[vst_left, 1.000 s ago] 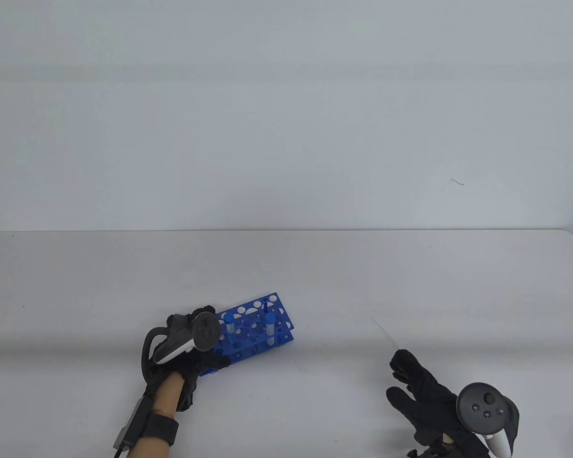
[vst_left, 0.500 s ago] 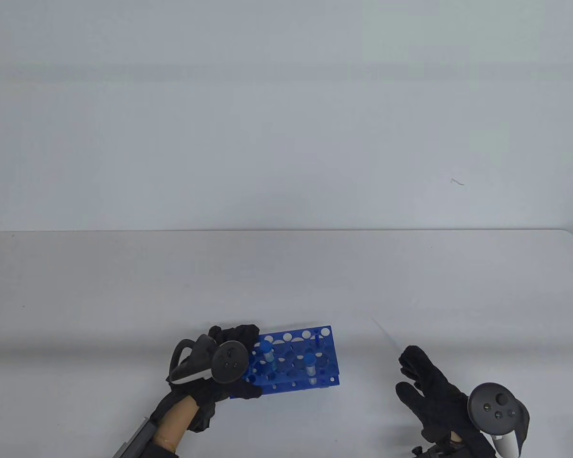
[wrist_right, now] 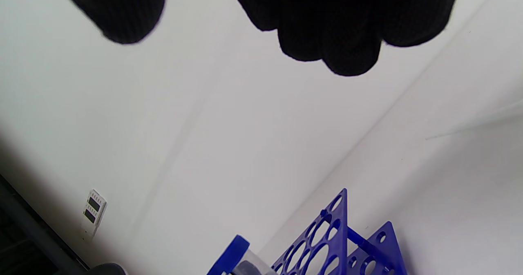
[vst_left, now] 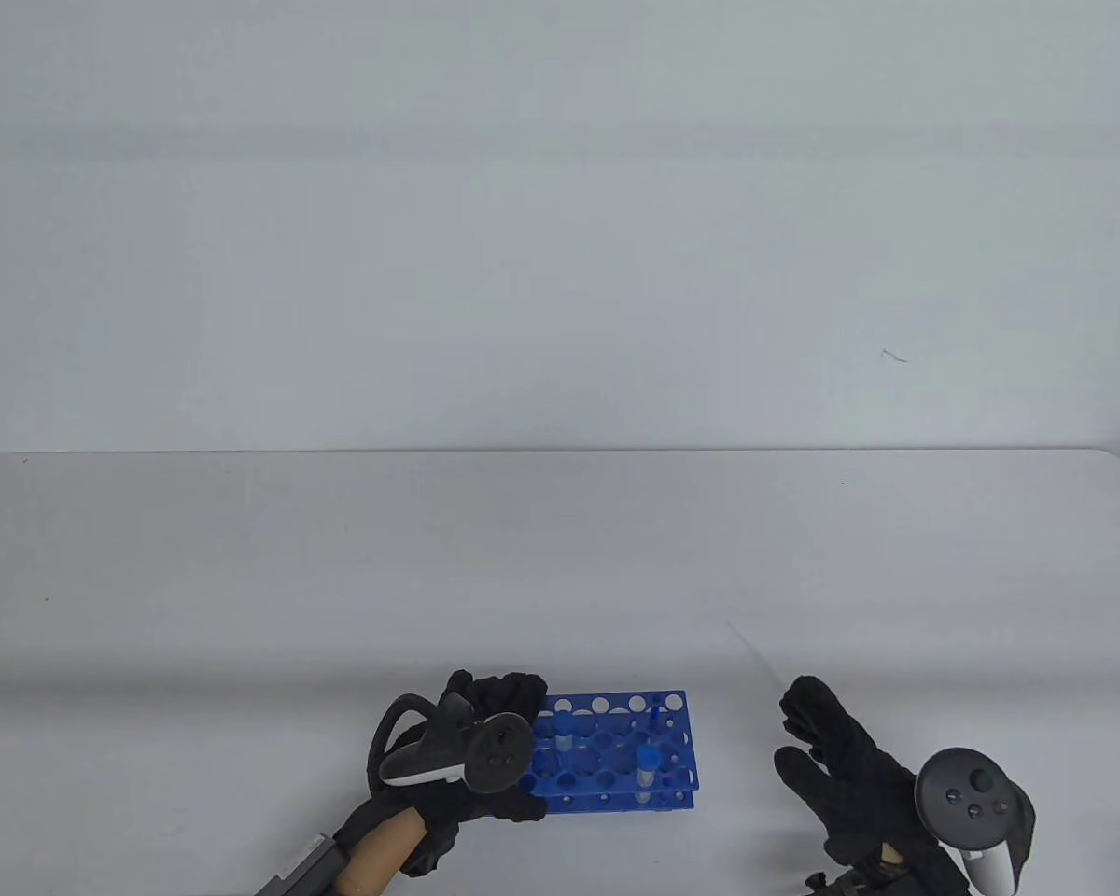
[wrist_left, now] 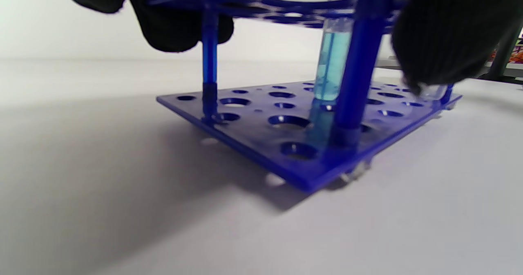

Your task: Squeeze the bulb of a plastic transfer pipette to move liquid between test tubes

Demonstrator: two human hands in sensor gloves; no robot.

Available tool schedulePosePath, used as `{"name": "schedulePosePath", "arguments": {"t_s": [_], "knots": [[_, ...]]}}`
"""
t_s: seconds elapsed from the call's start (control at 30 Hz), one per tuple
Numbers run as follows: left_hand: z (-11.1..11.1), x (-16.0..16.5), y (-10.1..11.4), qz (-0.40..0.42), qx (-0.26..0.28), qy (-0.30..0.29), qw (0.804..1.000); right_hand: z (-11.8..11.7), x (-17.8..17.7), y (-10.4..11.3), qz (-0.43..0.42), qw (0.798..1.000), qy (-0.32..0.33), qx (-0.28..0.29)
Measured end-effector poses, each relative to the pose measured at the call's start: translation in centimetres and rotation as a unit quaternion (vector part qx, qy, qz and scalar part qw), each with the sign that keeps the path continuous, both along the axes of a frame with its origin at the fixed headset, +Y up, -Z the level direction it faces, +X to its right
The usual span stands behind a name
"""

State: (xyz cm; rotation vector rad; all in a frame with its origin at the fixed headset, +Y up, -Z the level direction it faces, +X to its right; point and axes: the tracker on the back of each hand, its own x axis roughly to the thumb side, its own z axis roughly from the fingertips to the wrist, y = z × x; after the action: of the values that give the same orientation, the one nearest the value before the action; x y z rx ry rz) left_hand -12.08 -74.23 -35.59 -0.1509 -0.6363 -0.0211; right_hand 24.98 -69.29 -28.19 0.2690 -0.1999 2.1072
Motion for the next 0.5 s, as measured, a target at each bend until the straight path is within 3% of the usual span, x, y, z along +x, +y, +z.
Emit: {"name": "schedulePosePath", "arguments": {"t_s": [0.3, 0.5], "knots": [[-0.10, -0.22, -0.30, -0.006, -0.005, -0.002, 1.000, -0.06, -0.02, -0.07, 0.002, 1.000, 0.001, -0.002], [0.25, -0.48, 0.63, -0.020, -0.050, 0.011, 0.999, -0.07, -0.08, -0.09, 0.003, 1.000, 0.003, -0.003]]}}
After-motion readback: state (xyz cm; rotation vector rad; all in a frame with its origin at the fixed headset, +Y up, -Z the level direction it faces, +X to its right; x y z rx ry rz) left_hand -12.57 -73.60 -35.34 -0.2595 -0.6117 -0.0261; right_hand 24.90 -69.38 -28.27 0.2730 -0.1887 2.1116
